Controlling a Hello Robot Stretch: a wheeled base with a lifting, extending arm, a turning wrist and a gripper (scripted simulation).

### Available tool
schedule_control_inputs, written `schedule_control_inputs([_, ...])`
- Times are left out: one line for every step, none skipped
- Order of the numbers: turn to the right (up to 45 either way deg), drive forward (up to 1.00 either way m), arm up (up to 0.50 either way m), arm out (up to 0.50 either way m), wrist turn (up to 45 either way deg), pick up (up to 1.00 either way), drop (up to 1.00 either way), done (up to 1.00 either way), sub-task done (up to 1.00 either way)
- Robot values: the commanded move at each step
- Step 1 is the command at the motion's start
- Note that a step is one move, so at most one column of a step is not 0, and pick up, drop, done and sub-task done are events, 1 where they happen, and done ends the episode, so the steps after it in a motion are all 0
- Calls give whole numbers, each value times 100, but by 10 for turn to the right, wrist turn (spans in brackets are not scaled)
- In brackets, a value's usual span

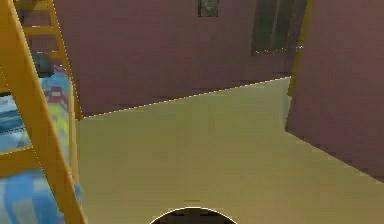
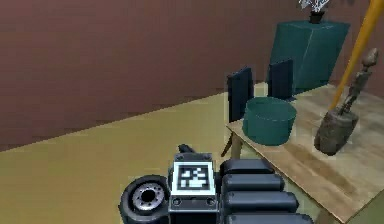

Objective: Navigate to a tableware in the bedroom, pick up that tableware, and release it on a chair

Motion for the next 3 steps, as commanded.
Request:
schedule_control_inputs([240,0,0,0,0,0,0,0,0])
schedule_control_inputs([0,60,0,0,0,0,0,0,0])
schedule_control_inputs([450,0,0,0,0,0,0,0,0])
